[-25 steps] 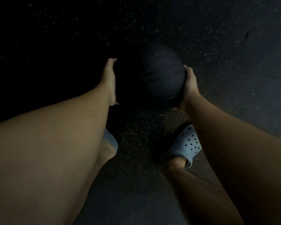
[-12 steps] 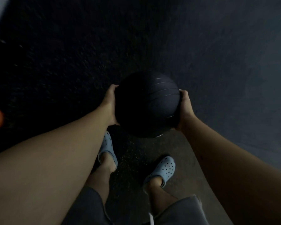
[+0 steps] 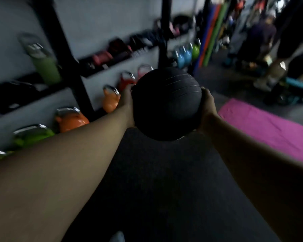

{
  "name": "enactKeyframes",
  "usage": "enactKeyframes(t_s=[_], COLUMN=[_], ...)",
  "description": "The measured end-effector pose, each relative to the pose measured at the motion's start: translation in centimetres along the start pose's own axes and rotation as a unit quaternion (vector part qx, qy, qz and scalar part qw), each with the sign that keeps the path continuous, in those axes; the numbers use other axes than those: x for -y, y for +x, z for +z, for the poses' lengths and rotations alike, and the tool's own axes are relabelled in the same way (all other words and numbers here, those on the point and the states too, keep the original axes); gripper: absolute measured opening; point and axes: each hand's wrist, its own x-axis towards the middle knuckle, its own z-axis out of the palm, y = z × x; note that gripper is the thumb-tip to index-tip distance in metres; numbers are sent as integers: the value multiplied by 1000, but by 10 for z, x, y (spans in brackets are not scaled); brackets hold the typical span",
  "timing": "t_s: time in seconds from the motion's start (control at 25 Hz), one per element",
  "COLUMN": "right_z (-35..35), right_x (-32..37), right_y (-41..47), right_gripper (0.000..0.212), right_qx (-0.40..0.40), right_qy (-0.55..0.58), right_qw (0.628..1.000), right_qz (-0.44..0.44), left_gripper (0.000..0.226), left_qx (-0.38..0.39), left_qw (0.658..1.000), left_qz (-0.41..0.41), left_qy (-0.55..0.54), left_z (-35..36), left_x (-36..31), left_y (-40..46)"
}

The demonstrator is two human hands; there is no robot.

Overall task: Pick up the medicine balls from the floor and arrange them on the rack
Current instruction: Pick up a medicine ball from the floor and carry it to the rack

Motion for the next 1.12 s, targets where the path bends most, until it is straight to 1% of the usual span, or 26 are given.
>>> enactKeyframes(t_s=[0.08,0.16,0.24,0.28,0.36,0.4,0.6,0.68,0.84,0.96,1.04,1.12], right_z=[66,133,203,235,294,324,450,491,574,636,673,709], right_x=[64,120,173,194,228,242,303,324,361,391,411,433], right_y=[-28,-55,-96,-111,-144,-159,-216,-221,-212,-193,-182,-178], right_gripper=[71,60,52,53,58,59,52,51,56,68,62,50], right_qx=[54,115,215,256,313,337,429,464,511,535,568,598], right_qy=[11,37,66,73,94,108,147,166,189,197,194,198], right_qw=[996,984,959,946,922,911,857,834,800,785,758,732], right_qz=[-72,-134,-173,-187,-207,-211,-245,-247,-250,-243,-253,-258], left_gripper=[30,36,41,43,46,48,47,47,46,52,46,42], left_qx=[-2,-1,-7,-17,-27,-46,-110,-122,-151,-169,-179,-195], left_qw=[996,983,964,953,929,917,860,846,816,786,770,743], left_qz=[88,178,263,300,368,396,498,518,557,594,612,640], left_qy=[-30,-40,-40,-42,-34,-21,20,30,27,28,12,13], left_z=[-1,-4,-8,-11,-20,-25,-60,-65,-73,-78,-82,-86], left_x=[-91,-174,-254,-287,-349,-379,-498,-531,-598,-654,-686,-721], left_y=[-33,-73,-118,-137,-175,-195,-246,-253,-238,-212,-192,-179])
